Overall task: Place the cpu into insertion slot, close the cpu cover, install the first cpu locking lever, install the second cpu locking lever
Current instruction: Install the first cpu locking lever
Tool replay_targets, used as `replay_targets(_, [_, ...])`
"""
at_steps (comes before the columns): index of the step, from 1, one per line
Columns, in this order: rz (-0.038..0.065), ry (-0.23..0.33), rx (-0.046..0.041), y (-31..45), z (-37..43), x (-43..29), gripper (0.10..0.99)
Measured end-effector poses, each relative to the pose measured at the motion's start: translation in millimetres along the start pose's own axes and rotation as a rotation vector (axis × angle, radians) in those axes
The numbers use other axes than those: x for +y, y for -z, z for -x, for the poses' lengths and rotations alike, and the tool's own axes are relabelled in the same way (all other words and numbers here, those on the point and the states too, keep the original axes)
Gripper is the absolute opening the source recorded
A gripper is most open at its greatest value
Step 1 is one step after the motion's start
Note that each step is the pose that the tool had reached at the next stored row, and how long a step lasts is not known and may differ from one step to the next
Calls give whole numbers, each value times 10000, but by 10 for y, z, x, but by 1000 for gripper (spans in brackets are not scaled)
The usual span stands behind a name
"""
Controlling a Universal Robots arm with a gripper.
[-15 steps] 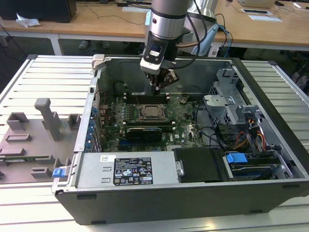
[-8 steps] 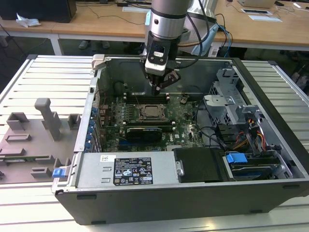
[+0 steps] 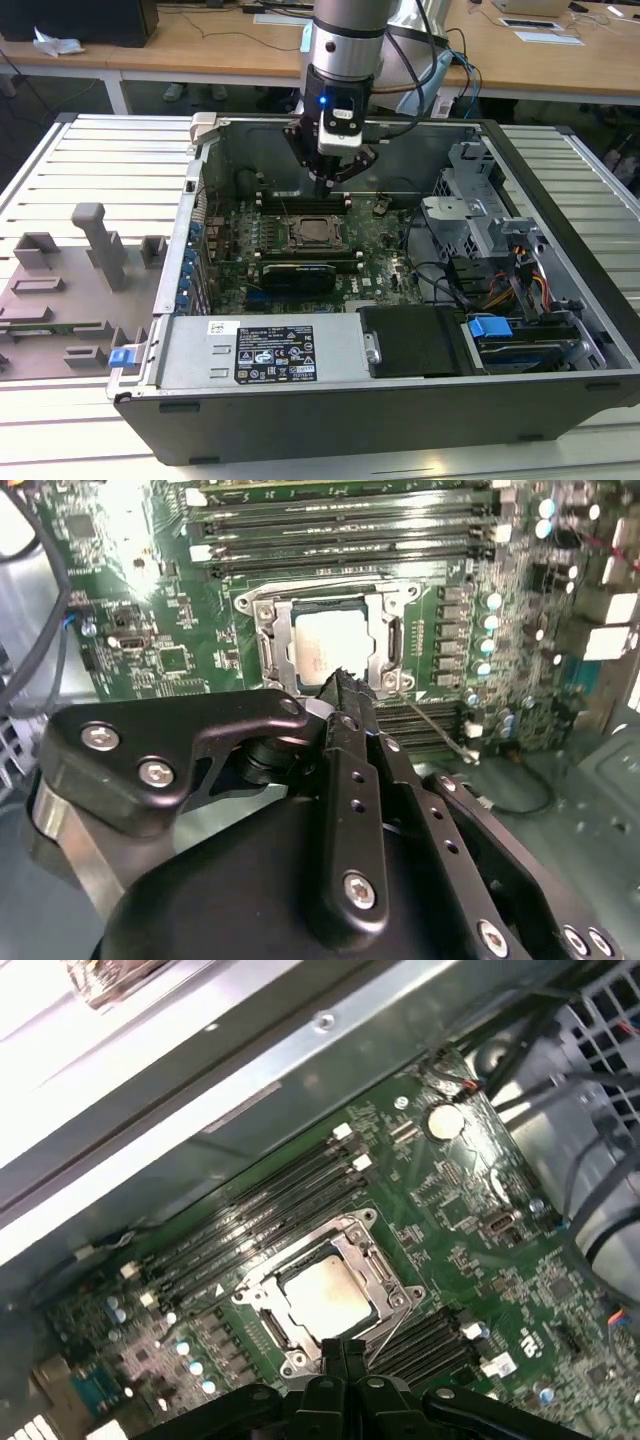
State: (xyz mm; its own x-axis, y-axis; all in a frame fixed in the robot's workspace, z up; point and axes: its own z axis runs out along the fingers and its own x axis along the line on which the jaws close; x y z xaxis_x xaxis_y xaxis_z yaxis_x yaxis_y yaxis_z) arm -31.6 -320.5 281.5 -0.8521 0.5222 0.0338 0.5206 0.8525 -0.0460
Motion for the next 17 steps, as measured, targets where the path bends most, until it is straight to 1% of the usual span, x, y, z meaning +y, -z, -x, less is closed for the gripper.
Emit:
replay_targets(5, [-25, 760, -35, 0, 0, 0, 106])
replay_targets(9, [-51, 1535, -71, 0, 0, 0, 106])
replay_targets(13, [-80, 2396, -111, 0, 0, 0, 106])
replay_targets(14, [-91, 2701, -125, 0, 0, 0, 106])
replay_targets(16, [-102, 3059, -141, 0, 0, 0, 106])
replay_targets(17, [-115, 3418, -158, 0, 0, 0, 106])
